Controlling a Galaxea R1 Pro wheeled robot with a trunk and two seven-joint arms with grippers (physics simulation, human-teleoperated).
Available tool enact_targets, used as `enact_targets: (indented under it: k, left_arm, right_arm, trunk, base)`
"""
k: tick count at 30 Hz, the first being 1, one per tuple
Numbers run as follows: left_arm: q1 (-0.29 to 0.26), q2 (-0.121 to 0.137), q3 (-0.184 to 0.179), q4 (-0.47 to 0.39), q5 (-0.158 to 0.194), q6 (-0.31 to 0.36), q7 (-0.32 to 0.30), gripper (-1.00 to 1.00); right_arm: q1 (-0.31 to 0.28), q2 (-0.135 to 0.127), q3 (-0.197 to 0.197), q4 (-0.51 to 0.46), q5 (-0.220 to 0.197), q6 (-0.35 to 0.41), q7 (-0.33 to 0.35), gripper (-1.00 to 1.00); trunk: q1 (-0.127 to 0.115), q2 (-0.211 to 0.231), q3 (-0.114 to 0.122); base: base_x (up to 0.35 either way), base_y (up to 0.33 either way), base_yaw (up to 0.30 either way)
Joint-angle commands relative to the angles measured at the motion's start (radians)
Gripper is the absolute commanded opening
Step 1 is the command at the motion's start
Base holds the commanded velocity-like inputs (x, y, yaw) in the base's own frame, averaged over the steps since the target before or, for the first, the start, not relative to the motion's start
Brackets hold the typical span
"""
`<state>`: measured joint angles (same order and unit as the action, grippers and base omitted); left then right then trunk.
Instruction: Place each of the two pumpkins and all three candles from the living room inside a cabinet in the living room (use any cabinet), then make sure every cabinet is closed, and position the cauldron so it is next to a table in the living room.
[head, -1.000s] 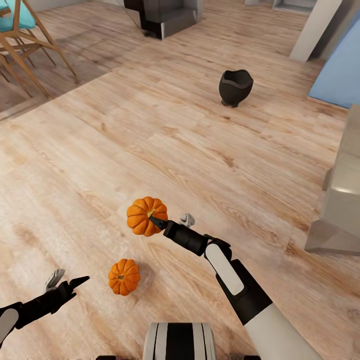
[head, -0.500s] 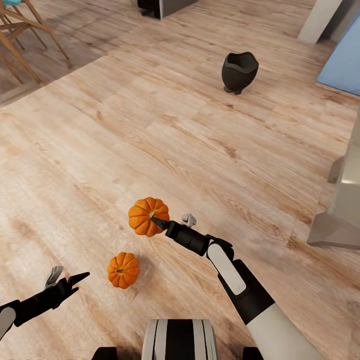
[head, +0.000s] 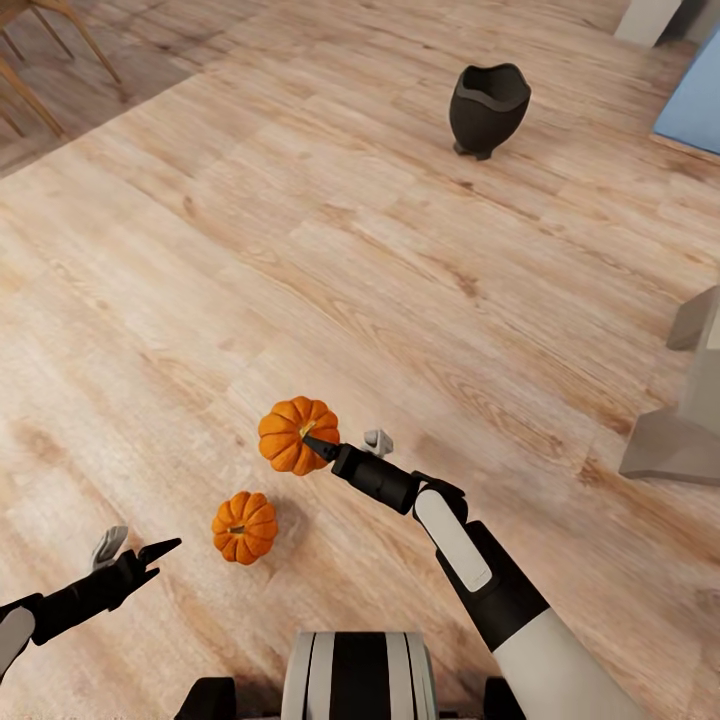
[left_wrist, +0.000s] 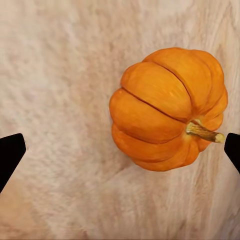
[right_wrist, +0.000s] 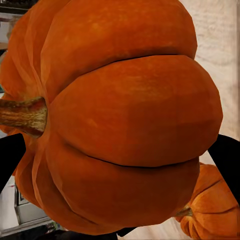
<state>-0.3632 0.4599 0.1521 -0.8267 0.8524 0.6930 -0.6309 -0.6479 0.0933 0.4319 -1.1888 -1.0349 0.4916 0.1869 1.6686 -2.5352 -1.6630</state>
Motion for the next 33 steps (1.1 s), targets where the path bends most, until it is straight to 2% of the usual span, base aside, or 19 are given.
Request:
enact_targets:
  k: [1, 14, 19, 33]
  left_arm:
    - [0.0, 0.0, 0.001, 0.0, 0.004, 0.006, -0.001, 1.0]
    - [0.0, -0.002, 0.001, -0.001, 0.004, 0.006, -0.001, 1.0]
    - [0.0, -0.001, 0.001, -0.002, 0.005, 0.006, -0.001, 1.0]
    - [0.0, 0.002, 0.001, -0.002, 0.005, 0.006, -0.003, 1.0]
  right_arm:
    - [0.0, 0.0, -0.001, 0.0, -0.007, 0.004, 0.001, -1.0]
    - [0.0, 0.0, 0.001, 0.001, -0.004, 0.001, 0.001, -1.0]
    - [0.0, 0.0, 0.001, 0.002, -0.004, -0.002, 0.001, -1.0]
    - [0.001, 0.0, 0.001, 0.0, -0.005, 0.0, 0.002, -1.0]
  trunk:
    - [0.0, 0.0, -0.004]
    - [0.006, -0.003, -0.055]
    - [0.006, -0.003, -0.054]
    - [0.006, -0.003, -0.044]
  base:
    - [0.0, 0.0, 0.0]
    - [0.0, 0.0, 0.0]
    - [0.0, 0.0, -0.039]
    - [0.0, 0.0, -0.213]
